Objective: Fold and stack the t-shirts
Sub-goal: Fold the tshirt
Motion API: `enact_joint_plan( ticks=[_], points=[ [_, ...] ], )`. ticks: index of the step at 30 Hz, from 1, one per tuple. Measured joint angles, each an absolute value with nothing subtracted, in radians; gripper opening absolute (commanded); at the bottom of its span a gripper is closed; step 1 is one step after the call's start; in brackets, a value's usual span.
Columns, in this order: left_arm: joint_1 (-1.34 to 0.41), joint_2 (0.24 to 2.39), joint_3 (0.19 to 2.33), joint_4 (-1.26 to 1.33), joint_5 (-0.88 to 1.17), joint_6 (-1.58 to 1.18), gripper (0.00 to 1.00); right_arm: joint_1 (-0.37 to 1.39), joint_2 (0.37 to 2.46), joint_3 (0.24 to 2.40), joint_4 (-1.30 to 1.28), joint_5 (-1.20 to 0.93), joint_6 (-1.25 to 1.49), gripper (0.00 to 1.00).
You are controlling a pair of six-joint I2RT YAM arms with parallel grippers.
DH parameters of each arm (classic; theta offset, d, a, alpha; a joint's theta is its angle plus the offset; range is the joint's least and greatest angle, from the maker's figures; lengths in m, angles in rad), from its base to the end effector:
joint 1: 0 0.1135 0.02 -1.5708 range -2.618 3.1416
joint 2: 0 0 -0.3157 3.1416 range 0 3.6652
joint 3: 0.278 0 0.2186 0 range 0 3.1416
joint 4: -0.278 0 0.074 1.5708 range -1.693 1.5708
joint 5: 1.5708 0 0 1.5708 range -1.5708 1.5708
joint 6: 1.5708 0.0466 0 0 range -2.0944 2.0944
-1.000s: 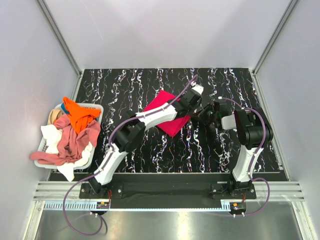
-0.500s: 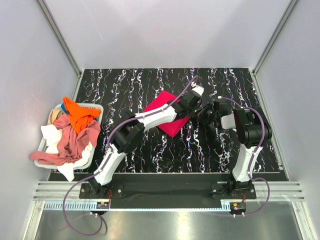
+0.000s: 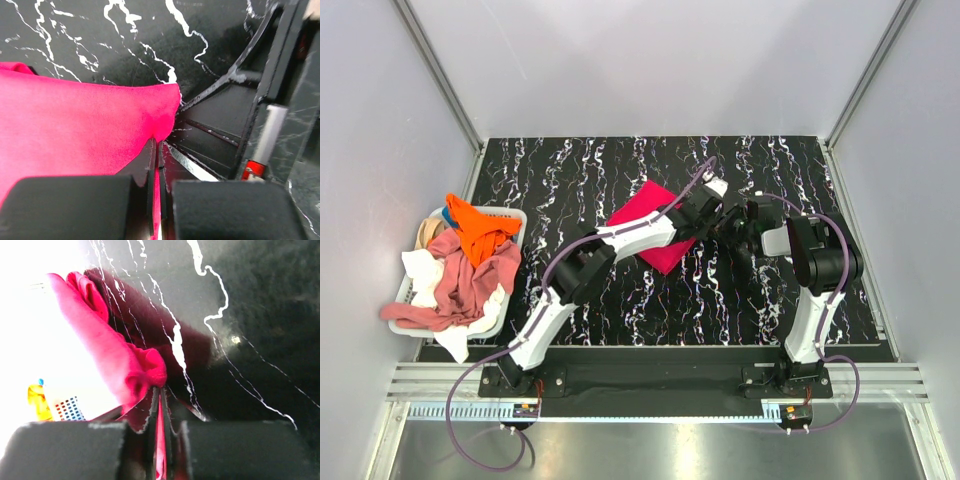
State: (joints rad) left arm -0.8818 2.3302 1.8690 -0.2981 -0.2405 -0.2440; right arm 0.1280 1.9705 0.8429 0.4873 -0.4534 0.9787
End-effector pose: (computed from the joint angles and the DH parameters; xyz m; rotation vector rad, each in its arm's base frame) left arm 0.3511 -0.4088 0.2205 0.6125 2.2390 -0.2945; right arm 0.3744 0.0688 0.1709 0.7222 2.2540 1.0817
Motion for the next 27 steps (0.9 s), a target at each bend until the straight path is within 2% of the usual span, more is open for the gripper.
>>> enact_joint_plan(
  ticks=[1,3,5,8,13,19,23,27],
  points=[
    [-0.882,2.337,1.871,-0.299,-0.241,-0.245,0.13,0.128,1.971,0.846,0.485,-0.453,0.979,0.22],
    [-0.881,2.352,1.887,-0.315,-0.250,-0.248,0.20,0.127,1.970,0.849,0.482,-0.453,0.981,0.27],
    [-0.876,2.352,1.900,-0.330,-0.250,-0.255,0.32,0.118,1.961,0.851,0.473,-0.450,0.981,0.35],
    [-0.876,2.348,1.909,-0.345,-0.244,-0.270,0.38,0.104,1.913,0.849,0.399,-0.419,0.964,0.39],
    [-0.870,2.238,1.845,-0.374,-0.227,-0.274,0.41,0.096,1.779,0.840,0.229,-0.371,0.926,0.40],
    [-0.775,1.901,1.650,-0.363,-0.177,-0.294,0.41,0.111,1.635,0.854,0.113,-0.348,0.894,0.38],
    [-0.638,1.782,1.542,-0.331,-0.122,-0.330,0.41,0.155,1.648,0.902,0.096,-0.355,0.887,0.30],
    [-0.529,1.814,1.473,-0.337,-0.073,-0.358,0.42,0.185,1.720,0.971,0.101,-0.382,0.886,0.26]
  ],
)
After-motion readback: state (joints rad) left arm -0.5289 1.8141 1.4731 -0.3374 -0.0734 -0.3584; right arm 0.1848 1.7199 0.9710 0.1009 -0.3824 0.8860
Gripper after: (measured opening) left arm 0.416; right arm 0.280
